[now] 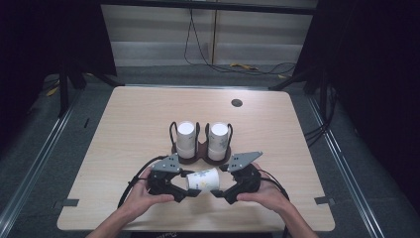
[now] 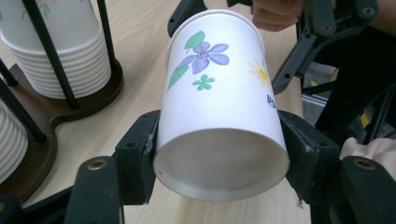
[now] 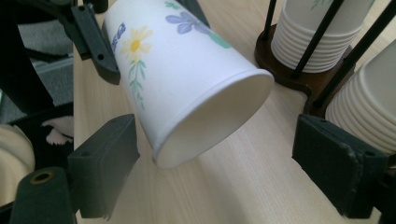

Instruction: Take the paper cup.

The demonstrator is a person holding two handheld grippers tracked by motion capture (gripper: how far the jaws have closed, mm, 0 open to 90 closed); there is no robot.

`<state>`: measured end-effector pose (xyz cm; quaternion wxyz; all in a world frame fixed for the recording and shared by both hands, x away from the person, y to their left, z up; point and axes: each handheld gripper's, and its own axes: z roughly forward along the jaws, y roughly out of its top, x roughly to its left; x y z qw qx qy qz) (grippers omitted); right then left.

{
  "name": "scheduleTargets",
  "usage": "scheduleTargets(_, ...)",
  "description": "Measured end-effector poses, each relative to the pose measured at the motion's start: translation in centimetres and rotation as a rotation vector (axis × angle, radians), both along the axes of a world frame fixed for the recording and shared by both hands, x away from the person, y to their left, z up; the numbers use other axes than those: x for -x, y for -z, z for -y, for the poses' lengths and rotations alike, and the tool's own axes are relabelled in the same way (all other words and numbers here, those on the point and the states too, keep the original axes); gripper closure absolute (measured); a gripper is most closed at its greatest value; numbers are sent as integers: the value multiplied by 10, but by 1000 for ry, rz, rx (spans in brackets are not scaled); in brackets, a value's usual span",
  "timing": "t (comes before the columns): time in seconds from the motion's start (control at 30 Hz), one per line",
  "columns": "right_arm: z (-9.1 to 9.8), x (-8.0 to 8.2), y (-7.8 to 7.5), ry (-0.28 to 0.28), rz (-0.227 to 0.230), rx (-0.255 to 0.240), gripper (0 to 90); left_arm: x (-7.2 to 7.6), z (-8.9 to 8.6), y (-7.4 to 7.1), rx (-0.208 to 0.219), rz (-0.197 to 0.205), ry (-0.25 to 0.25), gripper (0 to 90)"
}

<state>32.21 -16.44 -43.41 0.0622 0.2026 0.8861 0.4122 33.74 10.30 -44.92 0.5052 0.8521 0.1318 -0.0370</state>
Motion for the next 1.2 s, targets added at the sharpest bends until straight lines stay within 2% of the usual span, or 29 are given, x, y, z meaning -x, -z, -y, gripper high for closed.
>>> scheduleTargets(0.03, 3, 0, -1, 8, -4, -29, 141, 0, -1, -1, 10, 8, -8, 357)
scheduleTargets(0.07, 3, 0, -1, 8, -4, -29, 141, 0, -1, -1, 10, 8, -8, 357)
scheduleTargets(0.1, 6, 0, -2, 9, -6, -64, 140, -1, -3, -3, 25, 9, -14, 356)
scheduleTargets(0.13, 6, 0, -2, 9, -6, -64, 140, -1, -3, -3, 25, 9, -14, 356)
scheduleTargets(0.17, 8, 0, -4, 18, -10, -105, 140, -1, -5, -3, 42, 19, -20, 356)
scheduleTargets(0.2, 8, 0, -4, 18, -10, -105, 140, -1, -5, -3, 42, 19, -20, 356)
scheduleTargets(0.23, 11, 0, -6, 22, -14, -142, 141, 0, -5, -4, 62, 18, -28, 356)
scheduleTargets(0.3, 11, 0, -6, 24, -15, -152, 141, 0, -6, -4, 65, 21, -25, 356)
scheduleTargets(0.37, 12, 2, -8, 23, -16, -184, 141, 1, -5, -5, 73, 36, -24, 355)
scheduleTargets(0.63, 13, 3, -8, 41, -17, -246, 147, 2, -5, -5, 107, 34, -20, 351)
scheduleTargets(0.87, 13, 3, -9, 43, -18, -281, 147, 3, -5, -5, 130, 40, -22, 351)
scheduleTargets(1.2, 15, 4, -15, 41, -22, -371, 146, 3, -7, -8, 169, 34, -27, 351)
